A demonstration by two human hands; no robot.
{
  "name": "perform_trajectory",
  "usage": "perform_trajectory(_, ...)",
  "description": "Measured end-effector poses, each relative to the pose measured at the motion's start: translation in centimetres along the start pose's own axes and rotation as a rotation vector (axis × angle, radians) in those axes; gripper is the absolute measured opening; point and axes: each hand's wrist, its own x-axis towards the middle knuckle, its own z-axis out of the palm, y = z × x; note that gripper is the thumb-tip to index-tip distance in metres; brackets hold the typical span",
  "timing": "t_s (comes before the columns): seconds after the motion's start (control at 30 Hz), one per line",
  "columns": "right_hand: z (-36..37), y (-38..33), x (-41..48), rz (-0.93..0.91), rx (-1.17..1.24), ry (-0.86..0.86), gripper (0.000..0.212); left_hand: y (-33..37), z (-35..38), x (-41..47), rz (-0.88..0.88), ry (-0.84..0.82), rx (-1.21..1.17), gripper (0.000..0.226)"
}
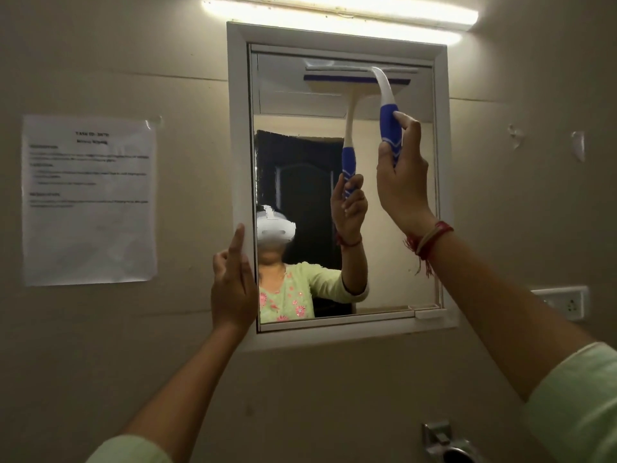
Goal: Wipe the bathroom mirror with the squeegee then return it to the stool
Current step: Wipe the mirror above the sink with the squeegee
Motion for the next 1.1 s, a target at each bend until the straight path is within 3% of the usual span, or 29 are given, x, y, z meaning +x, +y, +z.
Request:
perform_trajectory(0.77, 0.4, 0.3, 1.5, -0.022, -0.092, -0.024, 0.034, 0.1, 0.1, 0.0, 0.014, 0.0, 0.003, 0.045)
perform_trajectory(1.1, -1.4, 2.0, -4.2, -0.021, -0.088, -0.059, 0.038, 0.1, 0.2, 0.0, 0.009, 0.003, 0.013, 0.045)
